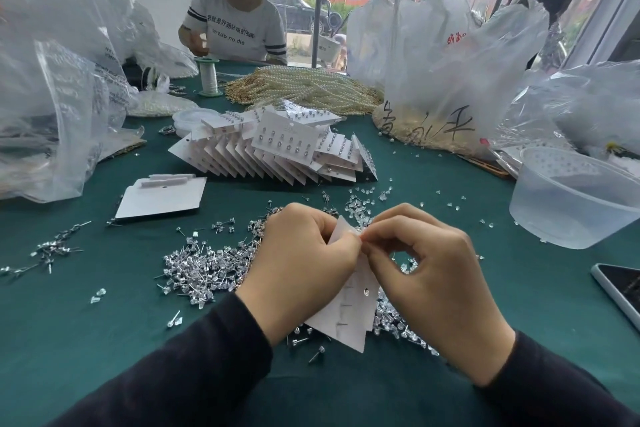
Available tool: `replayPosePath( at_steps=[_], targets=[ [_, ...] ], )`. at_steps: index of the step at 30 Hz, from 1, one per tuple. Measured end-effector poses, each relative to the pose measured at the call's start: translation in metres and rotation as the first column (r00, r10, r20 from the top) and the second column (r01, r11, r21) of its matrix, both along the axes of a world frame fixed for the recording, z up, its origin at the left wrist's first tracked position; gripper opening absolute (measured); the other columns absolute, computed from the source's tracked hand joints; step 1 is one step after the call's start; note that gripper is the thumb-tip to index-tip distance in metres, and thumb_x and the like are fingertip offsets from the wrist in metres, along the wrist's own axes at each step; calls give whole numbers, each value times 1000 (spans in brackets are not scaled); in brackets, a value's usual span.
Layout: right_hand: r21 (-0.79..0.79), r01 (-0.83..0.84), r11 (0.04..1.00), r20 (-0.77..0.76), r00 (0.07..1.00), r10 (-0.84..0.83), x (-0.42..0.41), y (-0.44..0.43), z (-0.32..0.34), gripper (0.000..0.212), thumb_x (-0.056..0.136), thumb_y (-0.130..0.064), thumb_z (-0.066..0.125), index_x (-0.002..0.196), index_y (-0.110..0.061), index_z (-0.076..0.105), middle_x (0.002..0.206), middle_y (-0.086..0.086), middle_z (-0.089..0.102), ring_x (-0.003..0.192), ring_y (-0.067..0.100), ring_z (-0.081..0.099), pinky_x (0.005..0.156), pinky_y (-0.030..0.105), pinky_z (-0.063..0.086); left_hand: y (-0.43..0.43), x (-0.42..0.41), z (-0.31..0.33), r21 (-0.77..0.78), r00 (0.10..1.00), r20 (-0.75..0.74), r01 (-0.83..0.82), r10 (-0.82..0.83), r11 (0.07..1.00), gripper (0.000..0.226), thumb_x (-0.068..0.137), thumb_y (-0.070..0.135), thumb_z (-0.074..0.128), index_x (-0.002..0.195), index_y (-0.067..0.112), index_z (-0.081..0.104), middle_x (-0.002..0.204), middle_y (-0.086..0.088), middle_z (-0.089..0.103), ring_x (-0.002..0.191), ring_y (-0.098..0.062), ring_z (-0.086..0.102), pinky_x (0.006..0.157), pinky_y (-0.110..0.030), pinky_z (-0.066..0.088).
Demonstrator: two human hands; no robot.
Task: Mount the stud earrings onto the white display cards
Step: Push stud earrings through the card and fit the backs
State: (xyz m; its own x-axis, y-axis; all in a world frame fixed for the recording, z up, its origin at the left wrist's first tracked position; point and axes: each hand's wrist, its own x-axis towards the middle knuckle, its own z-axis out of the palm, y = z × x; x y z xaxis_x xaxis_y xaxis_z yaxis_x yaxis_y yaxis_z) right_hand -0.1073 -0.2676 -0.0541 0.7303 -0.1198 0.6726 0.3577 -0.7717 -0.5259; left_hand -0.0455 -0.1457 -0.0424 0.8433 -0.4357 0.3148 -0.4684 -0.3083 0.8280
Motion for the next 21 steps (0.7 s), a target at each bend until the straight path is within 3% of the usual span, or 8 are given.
replayPosePath(
  at_steps=[4, 9, 14, 17, 21],
  targets=[
    [67, -1, 998, -14, 1000, 2, 0, -1, 1, 8, 74, 2, 68, 74, -5, 71, 75, -3, 65, 68, 9, 62, 63, 23, 52, -1, 2, 0, -61, 997, -58, 41, -44, 997, 38, 83, 13, 55, 55, -11, 48, 47, -10, 36, 43, -15, 31, 41, -22, 26],
    [89, 32, 996, -21, 999, -30, -1, -2, 3, 3, 74, -9, 65, 74, -9, 67, 71, -5, 65, 67, 8, 62, 63, 26, 53, -1, 3, 1, -57, 997, -61, 51, -55, 997, 34, 81, 15, 56, 64, -15, 56, 53, -26, 47, 47, -16, 38, 44, -26, 28],
    [53, 25, 998, -23, 999, -23, 0, -1, 3, 8, 74, 1, 67, 71, -6, 66, 70, 0, 63, 65, 10, 60, 61, 23, 51, 0, 2, 1, -32, 998, -46, 52, -53, 998, 41, 70, 27, 51, 62, -13, 54, 51, -11, 43, 45, -15, 35, 43, -24, 26],
    [26, 22, 999, -42, 999, -21, -2, -1, 2, 5, 73, -3, 65, 70, -7, 65, 70, 0, 63, 64, 11, 59, 61, 24, 50, 0, 0, 1, -16, 999, 2, 32, -32, 999, 39, 77, 15, 57, 45, -1, 41, 42, 1, 31, 39, -10, 26, 39, -17, 22],
    [17, 10, 1000, -64, 998, -8, -1, -1, 1, 4, 73, -5, 62, 70, -5, 65, 69, 1, 62, 62, 12, 58, 60, 25, 49, 1, 0, 0, -2, 999, 24, 42, -42, 999, 40, 79, 12, 57, 45, -2, 40, 42, 3, 29, 39, -8, 24, 38, -15, 21]
  ],
)
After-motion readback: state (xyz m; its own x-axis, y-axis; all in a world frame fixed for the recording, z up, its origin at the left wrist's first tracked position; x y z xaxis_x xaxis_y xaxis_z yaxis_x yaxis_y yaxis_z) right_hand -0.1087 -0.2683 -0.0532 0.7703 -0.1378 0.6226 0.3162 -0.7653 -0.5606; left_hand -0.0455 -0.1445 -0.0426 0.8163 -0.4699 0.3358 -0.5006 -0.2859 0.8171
